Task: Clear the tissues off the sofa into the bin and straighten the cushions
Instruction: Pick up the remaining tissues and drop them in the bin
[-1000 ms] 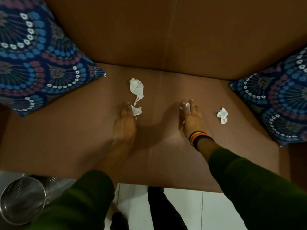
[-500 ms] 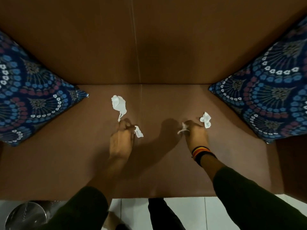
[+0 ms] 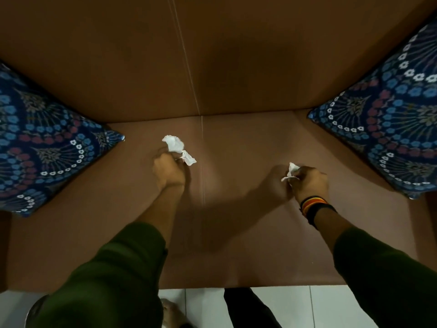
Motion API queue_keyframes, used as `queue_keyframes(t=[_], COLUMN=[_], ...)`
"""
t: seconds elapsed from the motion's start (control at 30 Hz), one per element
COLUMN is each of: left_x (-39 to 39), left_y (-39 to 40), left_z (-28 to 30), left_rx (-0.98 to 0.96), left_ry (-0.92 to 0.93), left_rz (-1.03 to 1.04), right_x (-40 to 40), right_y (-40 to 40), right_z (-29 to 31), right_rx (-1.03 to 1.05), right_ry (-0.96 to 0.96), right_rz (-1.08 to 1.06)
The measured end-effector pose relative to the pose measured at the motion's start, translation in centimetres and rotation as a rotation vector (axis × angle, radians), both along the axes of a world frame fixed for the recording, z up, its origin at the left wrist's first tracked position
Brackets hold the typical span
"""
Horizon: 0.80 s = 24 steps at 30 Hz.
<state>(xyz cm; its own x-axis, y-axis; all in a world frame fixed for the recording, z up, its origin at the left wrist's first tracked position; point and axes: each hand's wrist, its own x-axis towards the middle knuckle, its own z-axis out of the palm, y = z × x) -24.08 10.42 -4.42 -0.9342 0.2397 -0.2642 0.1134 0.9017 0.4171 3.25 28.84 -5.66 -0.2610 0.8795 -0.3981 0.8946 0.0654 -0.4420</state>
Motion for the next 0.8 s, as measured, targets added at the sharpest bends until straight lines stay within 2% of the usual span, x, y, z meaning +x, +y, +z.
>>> queue_keyframes(t=[0.2, 0.33, 0.53, 0.63, 0.8], left_x=[3.0, 4.5, 3.2, 2.5, 2.8], left_y=[-2.4, -8.9, -26.2, -36.0, -50.9], left_z=[1.6, 4.1, 6.2, 6.6, 4.9], left_rx=[0.109, 0.185, 0.261, 0.271, 0.199], left_ry=[-0.055, -0.044, -0.102, -0.118, -0.116], left_rz=[-0.083, -0.06, 0.108, 0.258, 0.545], right_x=[-1.1, -4.9, -13.1, -16.4, -20.0], right_y=[-5.5, -11.7, -25.0, -33.8, -48.9], right_z=[2.2, 5.0, 8.1, 8.3, 6.4], right_rx=[-0.08, -0.121, -0.163, -0.137, -0.236], right_ry=[0.138, 0.235, 0.214, 0.18, 0.183], right_rz=[0.051, 0.165, 0.466, 0.579, 0.71])
